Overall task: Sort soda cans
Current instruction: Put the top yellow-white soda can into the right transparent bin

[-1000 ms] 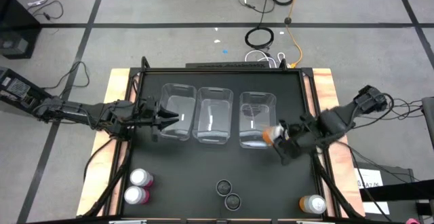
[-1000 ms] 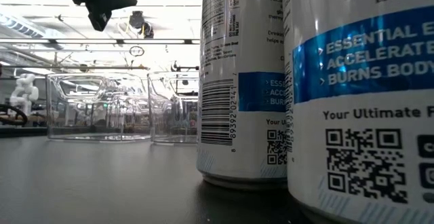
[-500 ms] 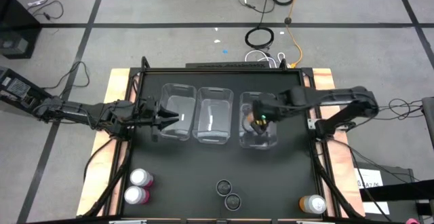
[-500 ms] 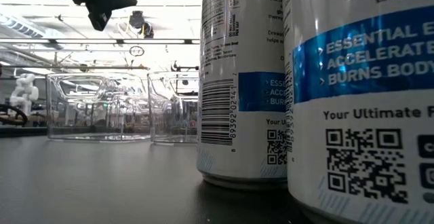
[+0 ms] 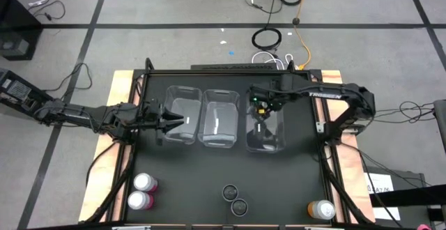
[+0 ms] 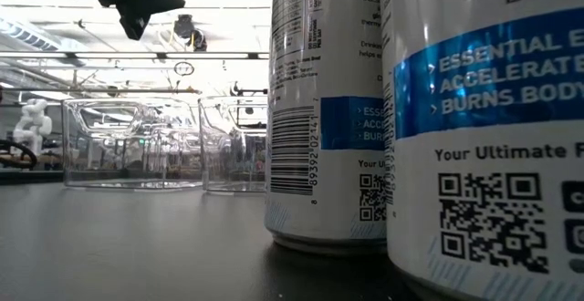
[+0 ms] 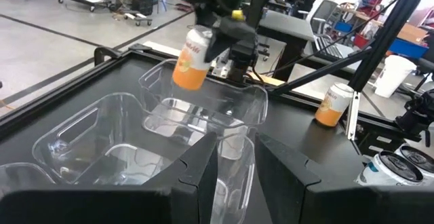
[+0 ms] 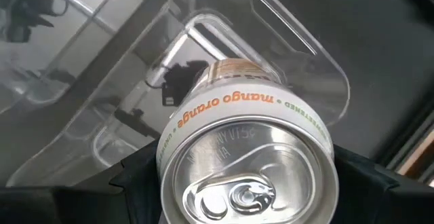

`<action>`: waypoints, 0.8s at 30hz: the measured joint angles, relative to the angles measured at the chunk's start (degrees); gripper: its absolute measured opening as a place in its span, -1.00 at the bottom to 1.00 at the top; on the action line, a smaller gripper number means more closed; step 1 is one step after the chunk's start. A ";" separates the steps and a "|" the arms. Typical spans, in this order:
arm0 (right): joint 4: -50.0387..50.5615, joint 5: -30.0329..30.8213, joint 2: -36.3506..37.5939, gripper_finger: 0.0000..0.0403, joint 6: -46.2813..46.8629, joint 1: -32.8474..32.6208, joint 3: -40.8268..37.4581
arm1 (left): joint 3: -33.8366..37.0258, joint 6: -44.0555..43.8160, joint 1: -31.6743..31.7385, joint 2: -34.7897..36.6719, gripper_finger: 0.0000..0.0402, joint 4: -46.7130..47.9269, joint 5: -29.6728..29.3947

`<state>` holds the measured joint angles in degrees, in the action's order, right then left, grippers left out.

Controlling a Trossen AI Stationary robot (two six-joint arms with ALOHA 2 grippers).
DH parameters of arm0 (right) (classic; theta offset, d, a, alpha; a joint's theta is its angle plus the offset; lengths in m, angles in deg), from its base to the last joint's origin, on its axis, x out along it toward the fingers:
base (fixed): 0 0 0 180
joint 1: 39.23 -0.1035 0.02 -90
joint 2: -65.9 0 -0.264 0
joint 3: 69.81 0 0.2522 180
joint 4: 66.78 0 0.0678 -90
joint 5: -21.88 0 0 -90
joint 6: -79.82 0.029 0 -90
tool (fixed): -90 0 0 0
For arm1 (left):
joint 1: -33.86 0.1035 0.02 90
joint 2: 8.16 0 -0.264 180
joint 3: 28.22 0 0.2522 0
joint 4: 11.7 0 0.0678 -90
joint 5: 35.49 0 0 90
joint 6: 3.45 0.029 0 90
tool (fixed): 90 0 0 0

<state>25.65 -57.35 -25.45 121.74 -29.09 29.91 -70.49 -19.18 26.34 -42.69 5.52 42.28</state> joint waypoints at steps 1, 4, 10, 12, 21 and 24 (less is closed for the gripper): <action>-0.73 -0.41 -0.71 0.44 -0.69 0.51 0.00 | 0.00 0.00 0.01 0.01 -0.46 0.01 0.00; -4.15 -0.88 -2.51 0.44 -2.83 1.58 0.00 | 0.00 -0.01 -0.01 0.01 -0.46 0.01 0.00; -8.87 -2.69 -6.31 0.44 -4.58 3.01 0.00 | 0.00 -0.07 0.01 0.01 -0.46 0.01 0.00; -8.52 -2.96 -7.52 0.44 -4.29 3.29 0.00 | 0.00 -0.07 0.00 0.00 -0.46 0.01 0.00; -12.12 -3.15 -11.65 0.44 -4.75 3.33 0.00 | 0.00 -0.11 0.00 -0.01 -0.46 0.01 0.00; -11.88 -2.61 -12.29 0.48 -4.70 3.33 -0.02 | 0.00 -0.14 0.01 0.00 -0.46 0.02 0.00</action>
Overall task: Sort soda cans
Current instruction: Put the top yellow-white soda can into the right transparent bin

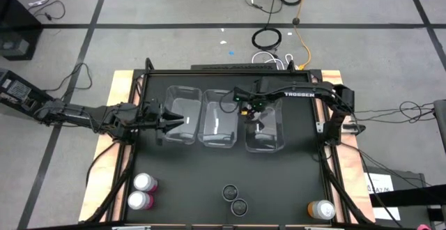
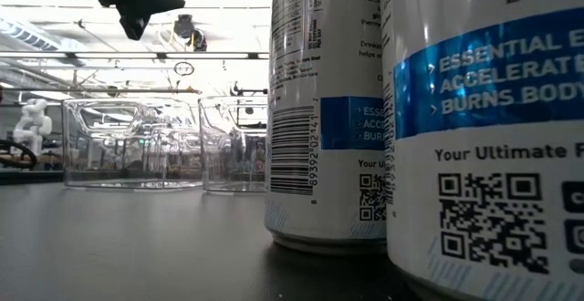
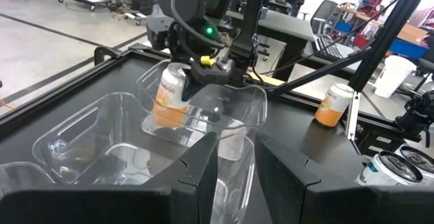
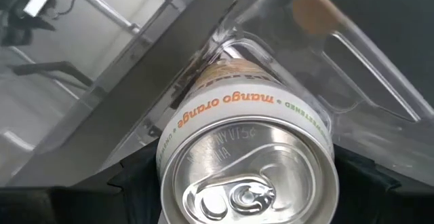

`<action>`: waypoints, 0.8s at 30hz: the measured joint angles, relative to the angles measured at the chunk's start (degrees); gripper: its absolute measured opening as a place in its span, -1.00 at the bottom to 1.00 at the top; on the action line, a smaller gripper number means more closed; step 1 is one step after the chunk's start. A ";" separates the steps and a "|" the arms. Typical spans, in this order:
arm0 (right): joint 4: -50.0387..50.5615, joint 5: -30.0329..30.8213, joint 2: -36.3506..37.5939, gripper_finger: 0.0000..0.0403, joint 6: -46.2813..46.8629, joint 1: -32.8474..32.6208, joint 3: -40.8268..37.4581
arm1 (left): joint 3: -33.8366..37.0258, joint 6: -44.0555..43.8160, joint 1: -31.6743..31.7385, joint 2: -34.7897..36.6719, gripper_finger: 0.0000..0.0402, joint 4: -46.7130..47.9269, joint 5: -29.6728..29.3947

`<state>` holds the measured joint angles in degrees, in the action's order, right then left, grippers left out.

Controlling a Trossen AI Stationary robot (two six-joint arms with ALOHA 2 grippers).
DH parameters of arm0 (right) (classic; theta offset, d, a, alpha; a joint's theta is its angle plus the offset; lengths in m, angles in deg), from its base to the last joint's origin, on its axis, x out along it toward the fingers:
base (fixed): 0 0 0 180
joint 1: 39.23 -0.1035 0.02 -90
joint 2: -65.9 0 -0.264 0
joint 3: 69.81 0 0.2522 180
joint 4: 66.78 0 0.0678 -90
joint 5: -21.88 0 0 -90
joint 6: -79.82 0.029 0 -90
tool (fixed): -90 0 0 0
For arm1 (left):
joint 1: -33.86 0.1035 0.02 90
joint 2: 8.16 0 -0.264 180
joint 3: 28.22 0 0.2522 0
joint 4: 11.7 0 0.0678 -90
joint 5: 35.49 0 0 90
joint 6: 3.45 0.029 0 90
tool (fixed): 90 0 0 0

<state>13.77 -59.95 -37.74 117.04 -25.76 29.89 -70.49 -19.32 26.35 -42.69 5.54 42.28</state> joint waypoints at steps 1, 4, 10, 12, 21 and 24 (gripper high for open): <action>0.00 0.53 -0.04 0.49 0.22 0.00 0.00 | 0.00 -0.14 0.00 0.00 -0.46 -0.01 0.00; 0.11 1.30 -0.04 0.57 0.59 0.08 0.00 | 0.00 -0.12 -0.02 0.01 -0.46 0.00 0.00; 0.21 1.26 -0.04 0.66 0.59 0.17 0.00 | 0.00 -0.10 -0.01 -0.01 -0.46 0.01 0.00; 0.28 1.28 -0.04 0.65 0.53 0.20 0.00 | 0.00 -0.10 -0.02 0.01 -0.46 -0.01 0.00; 0.22 2.42 -0.02 0.65 0.40 0.22 0.00 | 0.00 -0.17 -0.02 -0.01 -0.46 0.01 0.00; 0.24 2.52 -0.04 0.65 -0.46 0.22 0.00 | 0.00 -0.19 -0.02 0.00 -0.46 0.00 -0.01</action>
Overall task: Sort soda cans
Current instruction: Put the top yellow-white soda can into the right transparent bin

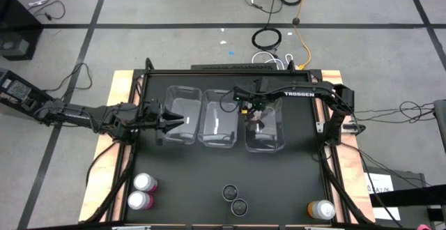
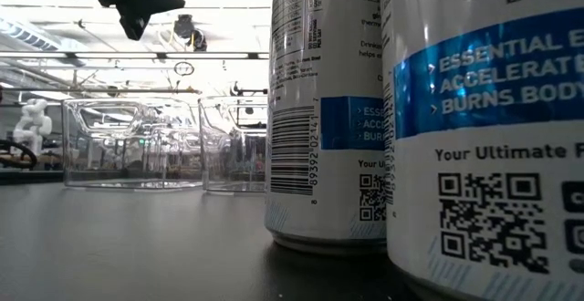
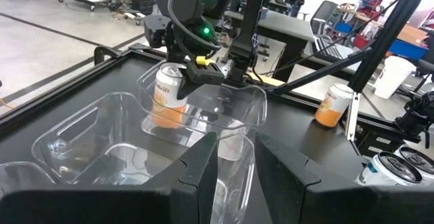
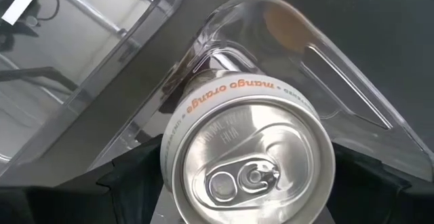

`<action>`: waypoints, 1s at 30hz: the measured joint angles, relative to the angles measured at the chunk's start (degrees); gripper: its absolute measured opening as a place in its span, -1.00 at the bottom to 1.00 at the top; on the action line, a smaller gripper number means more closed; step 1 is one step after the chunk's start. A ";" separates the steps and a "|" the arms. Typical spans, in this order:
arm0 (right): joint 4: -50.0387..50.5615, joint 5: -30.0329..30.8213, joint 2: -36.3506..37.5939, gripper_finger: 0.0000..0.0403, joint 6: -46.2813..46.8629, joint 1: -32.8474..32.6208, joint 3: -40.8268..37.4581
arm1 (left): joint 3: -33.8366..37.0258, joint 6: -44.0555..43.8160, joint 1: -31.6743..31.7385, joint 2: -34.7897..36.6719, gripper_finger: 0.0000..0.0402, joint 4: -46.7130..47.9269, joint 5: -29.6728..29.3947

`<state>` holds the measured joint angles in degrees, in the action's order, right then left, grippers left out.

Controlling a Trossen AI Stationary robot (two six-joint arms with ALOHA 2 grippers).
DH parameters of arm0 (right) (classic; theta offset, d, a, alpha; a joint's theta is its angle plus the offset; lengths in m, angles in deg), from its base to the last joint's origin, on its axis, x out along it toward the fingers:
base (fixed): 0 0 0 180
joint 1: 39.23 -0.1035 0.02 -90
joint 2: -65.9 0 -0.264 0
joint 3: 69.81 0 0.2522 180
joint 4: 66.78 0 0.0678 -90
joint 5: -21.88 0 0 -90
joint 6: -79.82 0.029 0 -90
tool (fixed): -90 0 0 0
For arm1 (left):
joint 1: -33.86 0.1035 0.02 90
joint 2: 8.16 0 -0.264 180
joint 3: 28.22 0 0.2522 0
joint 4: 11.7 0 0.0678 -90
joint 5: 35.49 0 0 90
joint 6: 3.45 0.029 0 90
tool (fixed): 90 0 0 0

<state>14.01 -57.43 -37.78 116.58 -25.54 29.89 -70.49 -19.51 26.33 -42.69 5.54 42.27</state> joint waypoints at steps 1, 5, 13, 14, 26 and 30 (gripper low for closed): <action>0.00 0.01 0.02 0.65 -0.03 0.00 0.00 | 0.00 0.00 -0.01 0.00 -0.46 0.01 0.01; 0.00 0.01 0.01 0.65 -0.19 -0.01 0.00 | 0.00 -0.01 -0.01 -0.01 -0.46 0.00 0.01; -0.02 -0.06 0.01 0.65 0.19 -0.02 0.00 | 0.00 -0.02 0.00 -0.01 -0.46 0.00 0.01; -0.02 -0.08 0.00 0.65 0.21 -0.02 0.00 | 0.00 -0.02 -0.01 0.01 -0.46 0.01 0.01; -0.27 -0.22 0.02 0.65 -1.89 -0.02 0.00 | 0.00 -0.04 0.00 0.00 -0.46 -0.01 0.01; -0.32 -0.17 0.00 0.65 -1.90 -0.02 0.00 | 0.00 -0.04 0.02 0.01 -0.46 -0.01 0.01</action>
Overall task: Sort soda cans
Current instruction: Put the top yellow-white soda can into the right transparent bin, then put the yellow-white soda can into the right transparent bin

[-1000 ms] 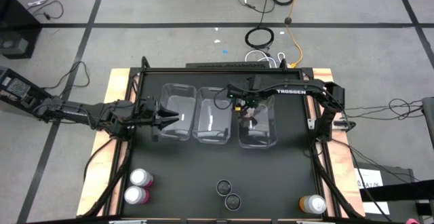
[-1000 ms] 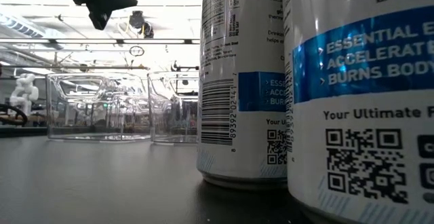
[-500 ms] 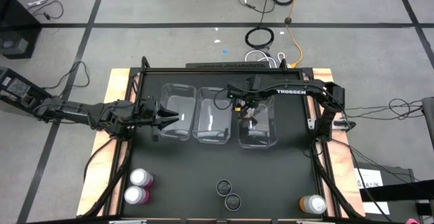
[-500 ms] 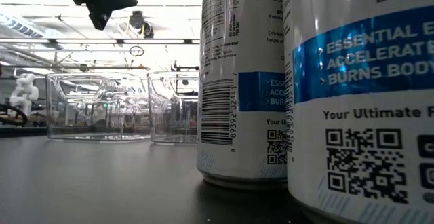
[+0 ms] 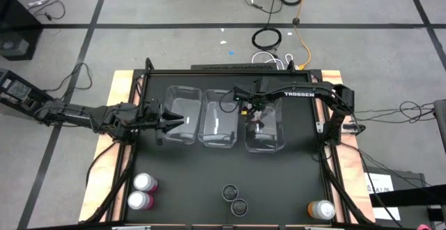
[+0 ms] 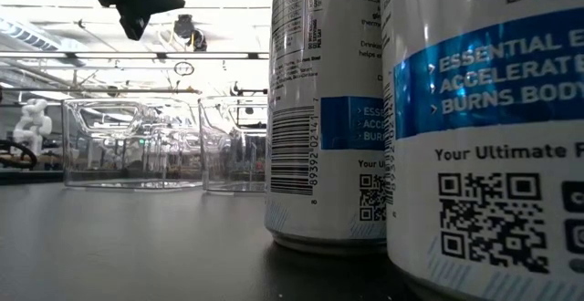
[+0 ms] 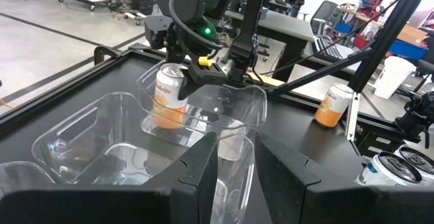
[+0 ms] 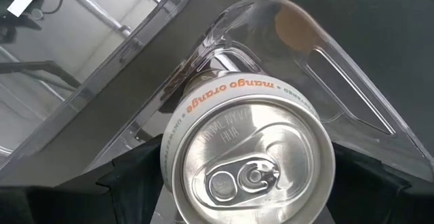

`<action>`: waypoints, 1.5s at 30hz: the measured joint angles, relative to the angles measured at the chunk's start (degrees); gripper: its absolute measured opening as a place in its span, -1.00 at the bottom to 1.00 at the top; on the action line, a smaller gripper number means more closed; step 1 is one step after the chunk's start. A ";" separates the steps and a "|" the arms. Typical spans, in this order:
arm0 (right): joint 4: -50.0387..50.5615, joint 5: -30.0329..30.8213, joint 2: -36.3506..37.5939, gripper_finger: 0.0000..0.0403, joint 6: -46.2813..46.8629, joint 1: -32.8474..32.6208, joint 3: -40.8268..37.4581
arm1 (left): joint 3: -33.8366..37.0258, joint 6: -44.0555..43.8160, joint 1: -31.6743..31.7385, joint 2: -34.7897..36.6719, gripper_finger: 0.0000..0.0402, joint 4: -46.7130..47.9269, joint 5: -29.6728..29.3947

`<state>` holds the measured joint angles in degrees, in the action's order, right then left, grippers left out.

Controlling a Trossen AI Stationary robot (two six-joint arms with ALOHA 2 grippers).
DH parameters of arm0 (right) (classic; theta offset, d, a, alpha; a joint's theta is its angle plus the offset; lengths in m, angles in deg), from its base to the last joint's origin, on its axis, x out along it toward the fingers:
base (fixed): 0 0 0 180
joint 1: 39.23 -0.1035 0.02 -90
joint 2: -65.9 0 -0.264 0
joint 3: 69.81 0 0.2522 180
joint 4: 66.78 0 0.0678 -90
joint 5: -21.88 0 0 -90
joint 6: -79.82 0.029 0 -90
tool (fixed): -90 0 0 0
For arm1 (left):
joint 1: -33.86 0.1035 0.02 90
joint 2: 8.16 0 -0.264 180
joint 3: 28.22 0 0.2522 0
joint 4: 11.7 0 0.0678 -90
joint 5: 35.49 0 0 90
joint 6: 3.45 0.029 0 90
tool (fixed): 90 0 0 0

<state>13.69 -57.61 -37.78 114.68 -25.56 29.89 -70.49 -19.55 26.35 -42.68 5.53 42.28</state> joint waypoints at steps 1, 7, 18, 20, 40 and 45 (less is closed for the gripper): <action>-0.08 0.03 0.01 0.65 -0.01 0.00 0.00 | 0.00 -0.02 -0.02 0.00 -0.46 0.00 0.00; -0.14 0.07 0.02 0.65 -0.01 0.00 0.00 | 0.00 -0.02 -0.02 -0.02 -0.46 0.02 0.00; -0.12 1.53 0.02 0.65 0.01 -0.01 0.00 | 0.00 -0.02 -0.01 -0.01 -0.46 0.01 0.00; -0.14 1.55 0.02 0.65 0.01 0.00 0.00 | 0.00 -0.01 -0.01 0.00 -0.46 0.01 0.00; -0.33 1.45 0.17 0.84 -0.02 -0.02 0.00 | 0.00 0.00 -0.02 0.00 -0.46 0.00 0.00; -0.29 1.37 0.17 0.84 -1.11 -0.02 0.00 | 0.00 0.00 0.00 -0.02 -0.46 0.00 0.00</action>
<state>13.39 -56.23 -37.62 113.57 -25.58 29.89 -70.49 -19.55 26.35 -42.69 5.53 42.28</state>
